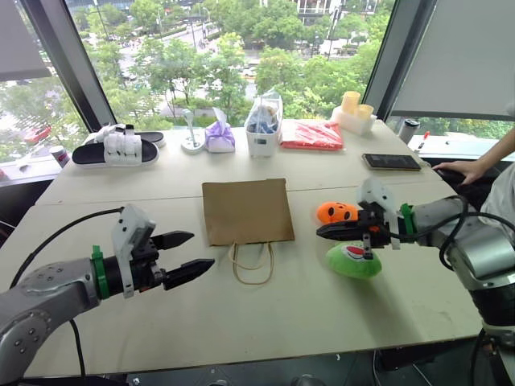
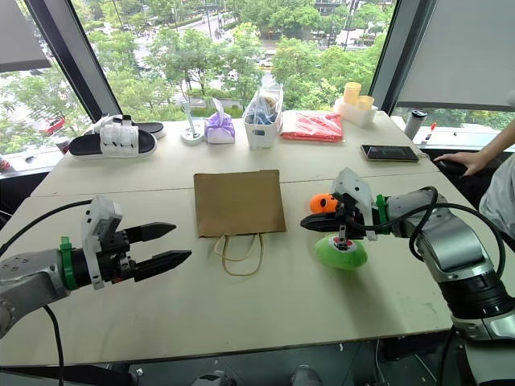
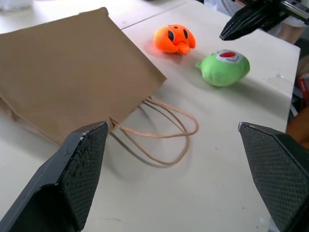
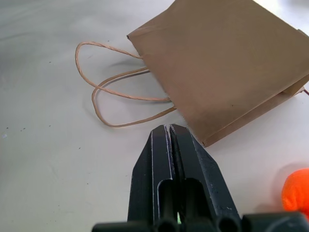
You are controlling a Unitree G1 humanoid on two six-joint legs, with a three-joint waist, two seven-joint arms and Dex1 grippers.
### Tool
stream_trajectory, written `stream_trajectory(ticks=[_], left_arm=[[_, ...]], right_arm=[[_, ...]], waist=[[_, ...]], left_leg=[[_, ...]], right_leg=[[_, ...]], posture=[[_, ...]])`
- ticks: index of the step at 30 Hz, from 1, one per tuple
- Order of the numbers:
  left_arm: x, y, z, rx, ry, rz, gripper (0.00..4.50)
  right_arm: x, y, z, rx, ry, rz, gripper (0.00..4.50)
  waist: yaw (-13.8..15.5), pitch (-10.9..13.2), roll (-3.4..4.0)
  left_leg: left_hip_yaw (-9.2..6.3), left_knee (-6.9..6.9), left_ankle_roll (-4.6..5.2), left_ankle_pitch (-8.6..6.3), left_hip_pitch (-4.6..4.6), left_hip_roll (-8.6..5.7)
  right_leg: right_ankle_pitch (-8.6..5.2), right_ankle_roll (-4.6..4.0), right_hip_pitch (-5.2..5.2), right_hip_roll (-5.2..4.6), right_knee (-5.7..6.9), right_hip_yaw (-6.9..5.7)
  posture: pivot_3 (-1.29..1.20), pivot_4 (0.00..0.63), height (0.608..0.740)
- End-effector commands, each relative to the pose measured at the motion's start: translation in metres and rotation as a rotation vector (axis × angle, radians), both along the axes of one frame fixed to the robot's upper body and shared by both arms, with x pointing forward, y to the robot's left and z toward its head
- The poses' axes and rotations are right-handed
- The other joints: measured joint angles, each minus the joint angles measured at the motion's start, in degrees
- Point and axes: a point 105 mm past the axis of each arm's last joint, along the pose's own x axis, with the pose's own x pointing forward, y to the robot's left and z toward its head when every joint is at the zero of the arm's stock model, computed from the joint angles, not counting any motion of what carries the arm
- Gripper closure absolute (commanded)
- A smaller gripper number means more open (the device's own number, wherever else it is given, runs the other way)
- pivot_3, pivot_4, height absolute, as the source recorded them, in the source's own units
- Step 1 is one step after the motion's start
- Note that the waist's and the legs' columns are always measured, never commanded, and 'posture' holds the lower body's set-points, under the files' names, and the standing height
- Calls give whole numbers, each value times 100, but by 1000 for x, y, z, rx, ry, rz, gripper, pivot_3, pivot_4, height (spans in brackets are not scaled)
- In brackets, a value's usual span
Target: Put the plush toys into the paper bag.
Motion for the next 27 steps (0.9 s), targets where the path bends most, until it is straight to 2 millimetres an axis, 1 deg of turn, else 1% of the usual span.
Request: stream_trajectory(ticks=[1,9,14,27], left_arm=[[1,-1,6,9,-34,-22,83],[3,-2,5,19,-38,-39,83],[4,-4,-1,67,-48,-57,83],[6,-11,-3,65,-53,-88,83]], right_arm=[[-3,1,14,19,-59,5,4500],[-5,1,13,26,-58,-2,4500],[-5,1,12,23,-58,-9,4500],[-8,-1,10,22,-52,-13,4500]], waist=[[1,0,0],[-1,0,0],[-1,0,0],[0,0,0]], left_leg=[[0,0,0,0,0,0],[0,0,0,0,0,0],[0,0,0,0,0,0],[0,0,0,0,0,0]], right_leg=[[0,-1,0,0,0,0],[1,3,0,0,0,0],[2,3,0,0,0,0],[3,5,0,0,0,0]], posture=[[0,150,740],[0,150,740],[0,150,740],[0,150,740]])
